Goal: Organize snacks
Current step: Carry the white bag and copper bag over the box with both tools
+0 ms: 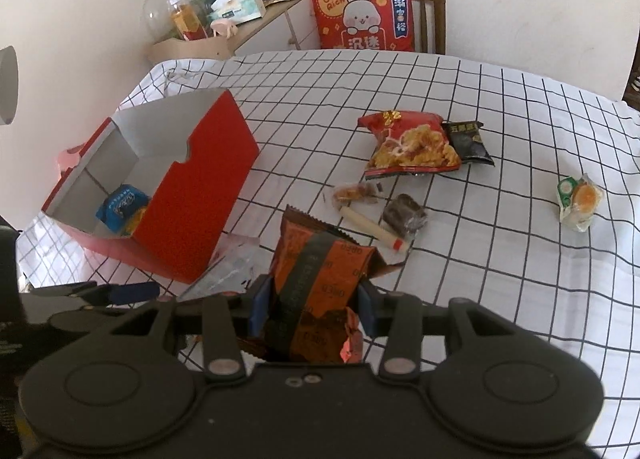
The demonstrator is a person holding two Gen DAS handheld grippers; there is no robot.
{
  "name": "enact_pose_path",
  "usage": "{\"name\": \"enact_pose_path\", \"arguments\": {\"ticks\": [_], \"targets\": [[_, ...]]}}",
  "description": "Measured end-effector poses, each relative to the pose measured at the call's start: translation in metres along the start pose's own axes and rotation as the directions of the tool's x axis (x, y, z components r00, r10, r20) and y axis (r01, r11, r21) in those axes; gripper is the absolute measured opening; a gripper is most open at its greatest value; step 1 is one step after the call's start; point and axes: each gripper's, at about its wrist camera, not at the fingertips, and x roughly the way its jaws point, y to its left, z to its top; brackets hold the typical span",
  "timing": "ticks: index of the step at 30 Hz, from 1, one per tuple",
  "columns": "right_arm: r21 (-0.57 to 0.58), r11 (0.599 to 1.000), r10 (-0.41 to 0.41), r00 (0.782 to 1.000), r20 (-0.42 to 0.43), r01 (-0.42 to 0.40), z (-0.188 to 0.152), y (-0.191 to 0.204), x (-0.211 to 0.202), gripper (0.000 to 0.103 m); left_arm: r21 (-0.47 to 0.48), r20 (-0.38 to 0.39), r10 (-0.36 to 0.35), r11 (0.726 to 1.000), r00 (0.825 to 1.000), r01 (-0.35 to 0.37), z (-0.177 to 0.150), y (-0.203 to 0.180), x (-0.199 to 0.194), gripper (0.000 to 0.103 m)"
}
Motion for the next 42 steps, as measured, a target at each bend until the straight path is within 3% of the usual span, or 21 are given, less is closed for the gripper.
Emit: {"name": "enact_pose_path", "arguments": {"ticks": [3, 13, 19, 23, 30, 35, 42], "targets": [[-0.002, 1.0, 0.001, 1.0, -0.005, -0.001, 0.0, -0.001, 0.002, 0.043, -0.001, -0.005, 0.011, 1.0, 1.0, -0.011, -0.003, 0.0, 0.008, 0.076], [0.008, 1.0, -0.007, 1.0, -0.014, 0.008, -0.002, -0.006, 0.002, 0.043, -0.016, -0.05, 0.005, 1.0, 0.999, -0.006, -0.005, 0.001, 0.021, 0.034], [0.017, 1.0, -0.013, 1.0, -0.007, 0.013, -0.002, -0.004, 0.0, 0.043, -0.024, -0.036, -0.008, 1.0, 0.999, 0.007, -0.006, 0.002, 0.012, 0.019], [0.024, 1.0, -0.018, 1.0, -0.001, 0.018, -0.003, -0.002, -0.003, 0.043, -0.012, -0.04, -0.013, 1.0, 0.999, 0.013, -0.007, 0.0, 0.006, 0.015], [0.012, 0.999, -0.034, 0.999, 0.027, 0.034, -0.004, 0.005, -0.015, 0.043, 0.001, -0.015, -0.085, 0.996, 0.996, 0.085, -0.003, -0.006, -0.023, 0.015], [0.009, 0.999, -0.04, 0.998, 0.041, 0.04, -0.001, 0.009, -0.026, 0.043, 0.02, 0.016, -0.144, 0.989, 0.989, 0.143, 0.003, -0.012, -0.052, 0.015], [-0.031, 0.998, -0.044, 0.996, 0.077, 0.046, 0.012, 0.022, -0.037, 0.043, 0.017, 0.064, -0.172, 0.985, 0.983, 0.171, 0.018, -0.013, -0.084, 0.015]]}}
